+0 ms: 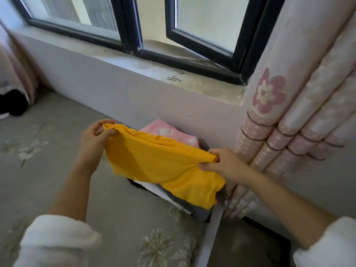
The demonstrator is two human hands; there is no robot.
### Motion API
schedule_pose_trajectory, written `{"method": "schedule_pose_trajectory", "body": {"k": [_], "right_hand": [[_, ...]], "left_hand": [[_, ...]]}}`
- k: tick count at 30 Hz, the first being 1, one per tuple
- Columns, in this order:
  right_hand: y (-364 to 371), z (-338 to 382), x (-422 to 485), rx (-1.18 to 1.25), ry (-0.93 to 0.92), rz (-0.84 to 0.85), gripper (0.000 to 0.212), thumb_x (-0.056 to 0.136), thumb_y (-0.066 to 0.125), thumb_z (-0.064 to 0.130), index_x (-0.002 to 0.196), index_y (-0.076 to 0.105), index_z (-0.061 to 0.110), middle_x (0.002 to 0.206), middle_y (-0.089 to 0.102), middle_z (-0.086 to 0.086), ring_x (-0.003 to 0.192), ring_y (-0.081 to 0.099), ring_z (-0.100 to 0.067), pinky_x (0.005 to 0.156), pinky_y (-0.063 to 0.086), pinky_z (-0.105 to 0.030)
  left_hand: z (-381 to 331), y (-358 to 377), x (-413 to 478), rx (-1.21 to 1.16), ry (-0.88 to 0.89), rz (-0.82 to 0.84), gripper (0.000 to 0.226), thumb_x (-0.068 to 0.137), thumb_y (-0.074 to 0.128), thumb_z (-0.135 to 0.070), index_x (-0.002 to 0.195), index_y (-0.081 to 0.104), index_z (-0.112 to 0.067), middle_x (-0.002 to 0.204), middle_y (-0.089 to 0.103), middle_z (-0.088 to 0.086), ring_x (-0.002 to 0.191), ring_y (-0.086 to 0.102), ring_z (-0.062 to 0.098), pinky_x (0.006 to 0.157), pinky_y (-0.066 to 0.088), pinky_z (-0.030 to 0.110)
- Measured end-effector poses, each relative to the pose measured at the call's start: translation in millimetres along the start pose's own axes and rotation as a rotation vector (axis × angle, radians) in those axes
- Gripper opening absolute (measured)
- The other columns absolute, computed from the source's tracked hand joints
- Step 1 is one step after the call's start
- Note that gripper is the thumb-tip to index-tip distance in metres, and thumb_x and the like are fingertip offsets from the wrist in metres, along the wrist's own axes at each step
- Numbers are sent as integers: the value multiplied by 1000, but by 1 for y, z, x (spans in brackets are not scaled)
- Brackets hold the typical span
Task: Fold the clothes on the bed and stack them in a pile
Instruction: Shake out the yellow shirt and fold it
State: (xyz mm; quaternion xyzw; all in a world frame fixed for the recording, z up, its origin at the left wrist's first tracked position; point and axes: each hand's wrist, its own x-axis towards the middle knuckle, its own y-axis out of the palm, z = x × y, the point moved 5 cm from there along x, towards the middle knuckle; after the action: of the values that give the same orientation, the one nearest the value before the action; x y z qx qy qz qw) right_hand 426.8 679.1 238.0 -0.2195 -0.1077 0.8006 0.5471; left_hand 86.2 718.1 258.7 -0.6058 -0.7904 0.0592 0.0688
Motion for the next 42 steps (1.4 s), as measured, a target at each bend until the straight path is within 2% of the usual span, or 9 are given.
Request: {"method": "schedule_pose_trajectory", "body": {"k": [3,9,15,21,23,27,31,36,42], "right_hand": [[-6,-3,40,86,47,-47,16,82,73,15,74,61,10,64,57,5,56,56,2,52,40,-12],[-15,-42,114,85,217,-249,30,86,68,13,64,48,17,62,45,-2,61,45,-14,57,32,-30],[-26,-96,153,113,358,-405,13,84,62,8,74,56,5,69,48,-11,65,46,-19,60,31,-32],[-25,-124,166,-156,416,-458,12,91,56,14,86,54,3,82,55,-12,80,54,-26,64,36,-34],[-16,-120,160,-397,368,-490,19,93,53,21,108,53,8,106,54,-8,103,51,-25,81,40,-36],[36,-107,159,-594,105,-241,56,97,42,42,147,27,22,157,17,4,143,12,-17,114,12,-38],[74,-128,173,-679,169,-38,69,95,17,63,148,-17,36,152,-33,10,139,-33,-11,114,-17,-36],[78,-155,173,-751,267,58,71,87,0,71,140,-34,36,153,-33,8,140,-33,-16,116,-16,-42],[71,-154,176,-767,319,162,73,91,6,69,146,-25,32,156,-28,6,144,-25,-20,114,-12,-47]], "left_hand": [[5,15,58,77,-15,-47,21,86,57,-10,90,67,-27,63,52,-9,58,42,-1,57,29,26],[51,77,165,263,-167,22,25,92,55,-14,115,64,-13,105,54,7,95,46,18,66,37,28],[95,127,219,315,-183,196,20,93,57,-12,111,62,-16,97,58,10,81,52,18,61,38,22],[134,153,228,415,-217,39,34,93,60,-25,125,56,-13,120,62,14,109,58,29,91,47,38],[131,154,211,594,-53,-35,39,97,53,-29,131,50,-10,130,56,16,120,51,32,99,40,41],[139,177,151,801,411,232,40,96,40,-33,126,58,-13,136,53,11,127,45,31,107,31,48],[186,177,139,1023,214,380,59,94,17,-55,149,26,-36,160,13,-6,148,1,18,118,-4,44],[210,186,141,1095,122,388,58,96,13,-60,150,8,-40,161,-3,-6,147,-13,18,116,-15,40],[200,184,145,1207,14,477,60,97,14,-59,151,0,-38,161,-9,-3,147,-14,21,118,-9,46]]}}
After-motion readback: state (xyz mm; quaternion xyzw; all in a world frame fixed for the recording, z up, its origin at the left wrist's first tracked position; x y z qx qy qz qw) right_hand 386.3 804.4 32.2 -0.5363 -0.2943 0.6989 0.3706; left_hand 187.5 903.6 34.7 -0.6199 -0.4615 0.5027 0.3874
